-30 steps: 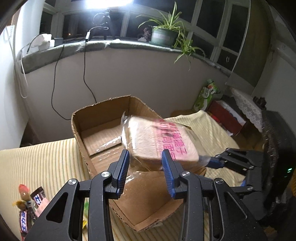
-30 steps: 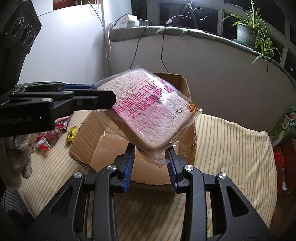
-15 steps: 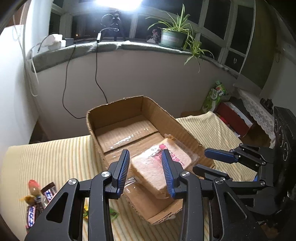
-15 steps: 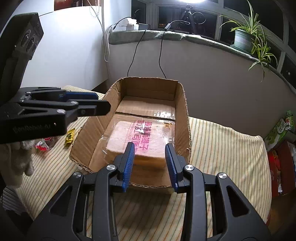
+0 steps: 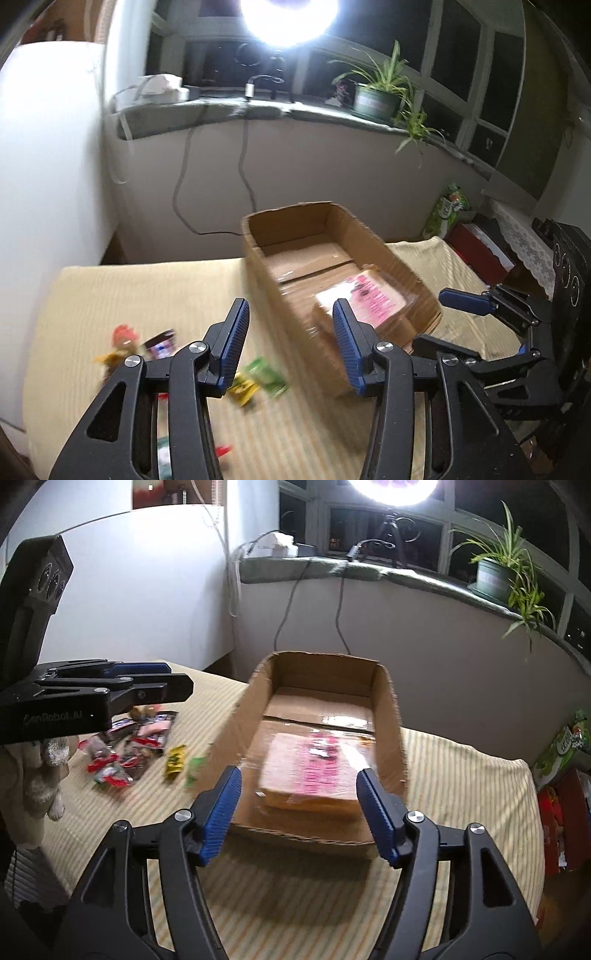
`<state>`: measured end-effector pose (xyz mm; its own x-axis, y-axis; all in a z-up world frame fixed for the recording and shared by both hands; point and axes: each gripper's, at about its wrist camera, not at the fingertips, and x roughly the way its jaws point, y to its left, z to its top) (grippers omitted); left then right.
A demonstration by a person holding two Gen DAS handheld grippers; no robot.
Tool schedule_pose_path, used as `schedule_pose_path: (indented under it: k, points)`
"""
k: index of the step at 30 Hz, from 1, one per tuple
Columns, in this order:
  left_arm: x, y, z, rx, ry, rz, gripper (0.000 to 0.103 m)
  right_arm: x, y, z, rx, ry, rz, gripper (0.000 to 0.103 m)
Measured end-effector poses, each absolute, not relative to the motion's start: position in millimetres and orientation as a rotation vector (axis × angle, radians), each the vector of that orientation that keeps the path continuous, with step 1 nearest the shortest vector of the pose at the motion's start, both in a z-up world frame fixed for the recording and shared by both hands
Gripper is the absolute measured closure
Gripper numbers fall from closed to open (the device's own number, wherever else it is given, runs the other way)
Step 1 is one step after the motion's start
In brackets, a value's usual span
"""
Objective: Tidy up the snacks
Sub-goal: 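Return the right gripper to the snacks and grasp the red-wrapped chocolate packet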
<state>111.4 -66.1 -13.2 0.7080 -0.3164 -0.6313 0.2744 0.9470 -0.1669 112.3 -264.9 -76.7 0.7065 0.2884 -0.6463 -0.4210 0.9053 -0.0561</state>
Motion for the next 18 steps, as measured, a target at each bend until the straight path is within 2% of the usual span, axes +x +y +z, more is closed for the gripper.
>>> schedule_pose_path:
  k: [9, 12, 18]
  points:
    - [71.4, 12.8, -26.6, -0.125, 0.719, -0.163, 0.057, 91.2, -224.0, -83.0, -0.201, 0.7, 0.522, 0.035]
    - [58.0, 37.7, -37.1, -0.162, 0.732, -0.107, 0.051, 85.1, -207.1, -88.8, -0.214, 0.712, 0.561, 0.035]
    - [36.9, 66.5, -57.0, -0.219, 0.758, -0.04, 0.05, 78.6, -174.3, -100.6, -0.23, 0.739, 0.627, 0.035]
